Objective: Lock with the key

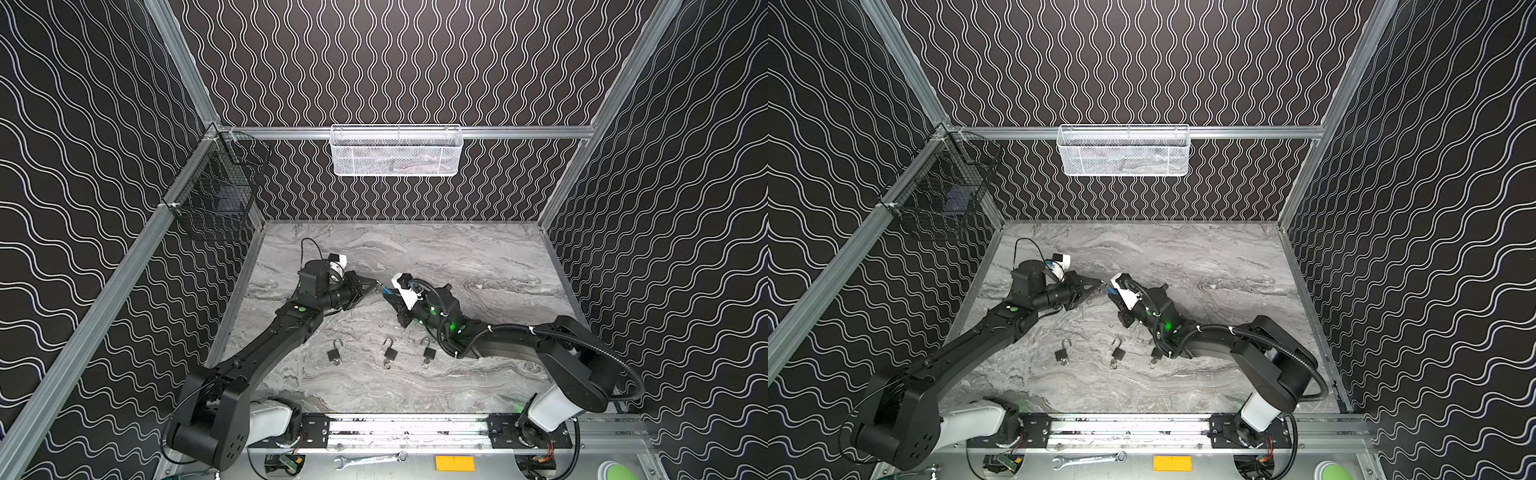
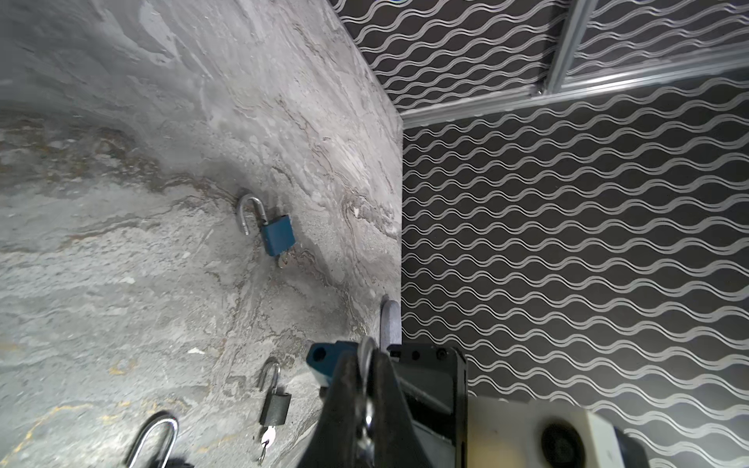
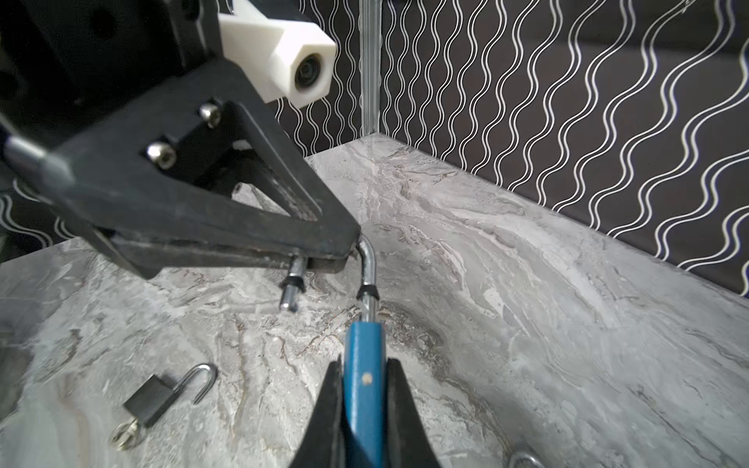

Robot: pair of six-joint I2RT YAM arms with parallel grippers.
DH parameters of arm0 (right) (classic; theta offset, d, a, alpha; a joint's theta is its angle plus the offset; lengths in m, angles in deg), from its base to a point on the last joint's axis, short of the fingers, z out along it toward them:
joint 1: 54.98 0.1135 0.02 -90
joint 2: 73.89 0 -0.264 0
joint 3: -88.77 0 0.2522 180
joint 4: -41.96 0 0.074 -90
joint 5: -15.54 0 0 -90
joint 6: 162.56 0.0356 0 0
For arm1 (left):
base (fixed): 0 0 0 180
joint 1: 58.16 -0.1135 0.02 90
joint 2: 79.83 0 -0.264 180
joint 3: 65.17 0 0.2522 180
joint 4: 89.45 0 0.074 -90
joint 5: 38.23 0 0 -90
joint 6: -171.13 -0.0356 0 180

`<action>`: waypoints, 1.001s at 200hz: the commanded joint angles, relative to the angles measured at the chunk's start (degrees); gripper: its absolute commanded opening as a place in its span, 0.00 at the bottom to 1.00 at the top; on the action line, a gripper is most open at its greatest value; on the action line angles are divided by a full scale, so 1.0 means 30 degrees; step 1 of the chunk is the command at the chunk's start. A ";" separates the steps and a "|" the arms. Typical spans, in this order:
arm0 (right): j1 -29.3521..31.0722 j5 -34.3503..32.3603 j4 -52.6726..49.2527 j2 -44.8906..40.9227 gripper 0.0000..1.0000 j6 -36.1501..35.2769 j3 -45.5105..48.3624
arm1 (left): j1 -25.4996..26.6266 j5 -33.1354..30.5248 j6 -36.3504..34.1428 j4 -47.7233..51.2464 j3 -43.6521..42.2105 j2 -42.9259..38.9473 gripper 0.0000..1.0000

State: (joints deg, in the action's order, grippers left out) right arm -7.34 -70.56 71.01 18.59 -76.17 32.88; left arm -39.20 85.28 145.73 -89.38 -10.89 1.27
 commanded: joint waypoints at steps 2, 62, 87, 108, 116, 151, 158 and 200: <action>-0.0700 0.2073 -0.0565 -0.0568 0.04 0.1644 -0.0334 | -0.0080 0.0463 -0.0514 -0.2632 -0.0486 0.0181 0.00; -0.2616 0.8092 -0.2400 -0.1205 0.01 0.4397 -0.1204 | -0.0080 0.0721 -0.1459 -0.5965 -0.1532 0.1043 0.00; -0.3180 0.9918 -0.2507 -0.1351 0.01 0.5567 -0.1475 | -0.0076 0.0952 -0.1930 -0.7027 -0.1692 0.1448 0.00; -0.3806 1.1141 -0.2679 -0.1343 0.00 0.6906 -0.1786 | -0.0081 0.0929 -0.2663 -0.7257 -0.1812 0.1659 0.00; -0.4107 1.1662 -0.2534 -0.1324 0.00 0.7525 -0.1850 | -0.0078 0.0865 -0.2968 -0.7106 -0.1793 0.1790 0.00; -0.4953 1.3189 -0.3428 -0.1101 0.00 0.9395 -0.2506 | 0.0007 0.0606 -0.4017 -0.7487 -0.1628 0.2520 0.00; -0.5102 1.3636 -0.3543 -0.0982 0.00 0.9871 -0.2635 | 0.0086 0.0583 -0.4292 -0.7503 -0.1538 0.2681 0.00; -0.5800 1.5851 -0.2481 -0.0744 0.01 1.2632 -0.2805 | 0.0425 0.0742 -0.4878 -0.8104 -0.1038 0.3847 0.00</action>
State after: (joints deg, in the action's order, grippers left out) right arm -23.93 -30.36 57.46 16.36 -44.50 25.71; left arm -37.93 92.37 134.58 -115.02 -14.32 10.74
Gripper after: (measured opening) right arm 0.154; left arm 0.095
